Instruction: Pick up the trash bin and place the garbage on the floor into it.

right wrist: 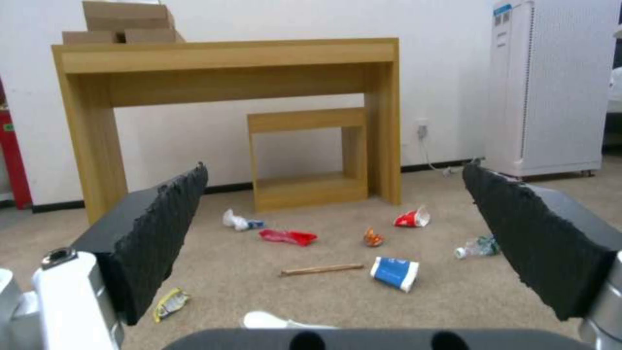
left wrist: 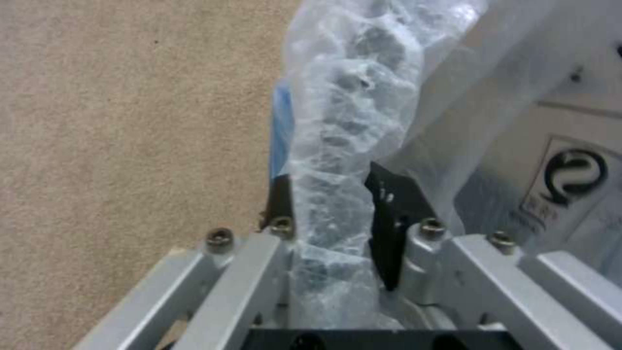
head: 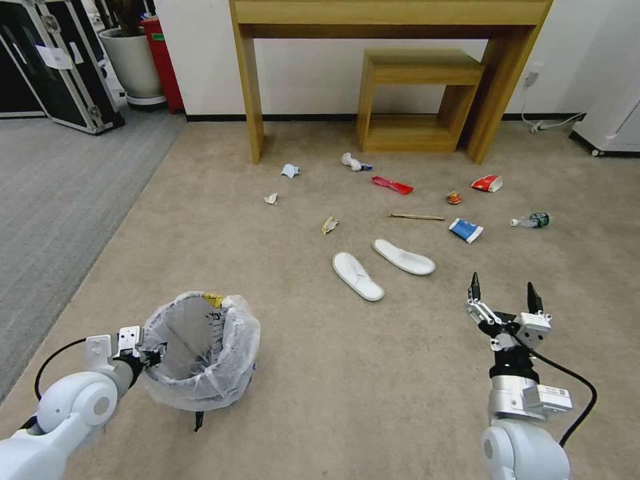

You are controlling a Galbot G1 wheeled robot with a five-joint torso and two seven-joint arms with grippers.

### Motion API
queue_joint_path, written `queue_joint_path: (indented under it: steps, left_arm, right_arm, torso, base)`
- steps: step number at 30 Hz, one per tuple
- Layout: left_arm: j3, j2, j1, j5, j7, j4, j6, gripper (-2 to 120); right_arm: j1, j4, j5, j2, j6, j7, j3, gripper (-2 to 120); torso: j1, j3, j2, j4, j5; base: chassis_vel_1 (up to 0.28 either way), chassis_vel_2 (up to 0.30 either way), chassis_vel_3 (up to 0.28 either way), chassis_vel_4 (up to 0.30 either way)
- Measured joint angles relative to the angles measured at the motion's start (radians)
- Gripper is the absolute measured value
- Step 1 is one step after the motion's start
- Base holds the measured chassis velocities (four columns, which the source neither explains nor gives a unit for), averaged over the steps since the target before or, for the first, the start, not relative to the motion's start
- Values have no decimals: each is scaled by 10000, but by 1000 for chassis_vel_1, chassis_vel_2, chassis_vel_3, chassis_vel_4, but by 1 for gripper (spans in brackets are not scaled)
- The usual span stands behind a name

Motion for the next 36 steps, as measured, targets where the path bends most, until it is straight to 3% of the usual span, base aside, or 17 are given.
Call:
queue_joint_path:
  steps: [3, 15, 22, 36]
  left_arm:
    - [-42, -41, -11, -30, 4, -12, -26, 4]
    - [-575, -348, -11, -189, -38, -273, -98, 1]
    - [-1460, -543, -453, -907, -203, -842, -96, 0]
    - [-1667, -340, -19, -1309, -511, -1808, 64, 0]
  right_arm:
    - [-11, -20, 0, -34, 17, 6, 11, 100]
    - [-5, -43, 19, -63, 5, 39, -28, 100]
    - [-25, 16, 64, -118, -105, 127, -76, 100]
    - [-115, 264, 229, -128, -173, 136, 110, 100]
  torso:
    - [0, 0, 0, 0, 3]
    - [1, 3, -1, -1, 0]
    - [0, 2, -2, -1, 3]
    - [1, 1, -1, 0, 3]
  base:
    - [0, 0, 0, 0]
    - [0, 0, 0, 0]
    - [0, 0, 0, 0]
    - [0, 0, 0, 0]
